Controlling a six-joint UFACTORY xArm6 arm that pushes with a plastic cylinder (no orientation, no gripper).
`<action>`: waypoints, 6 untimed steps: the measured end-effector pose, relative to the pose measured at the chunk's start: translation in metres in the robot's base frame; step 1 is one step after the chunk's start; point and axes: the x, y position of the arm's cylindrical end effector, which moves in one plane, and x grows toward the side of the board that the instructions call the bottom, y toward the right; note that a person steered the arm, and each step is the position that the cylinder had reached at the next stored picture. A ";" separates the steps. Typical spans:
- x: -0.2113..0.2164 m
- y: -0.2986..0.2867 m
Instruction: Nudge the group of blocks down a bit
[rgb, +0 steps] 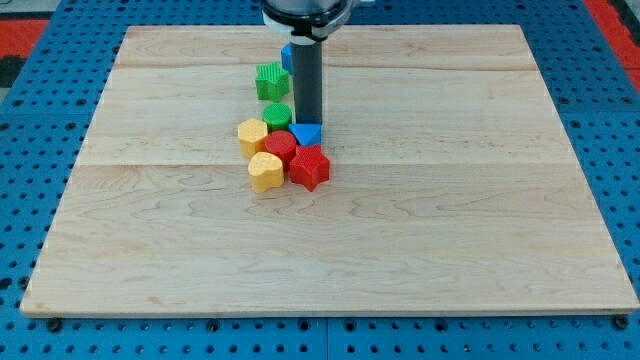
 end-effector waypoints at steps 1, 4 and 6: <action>-0.003 -0.002; -0.001 -0.039; -0.043 0.003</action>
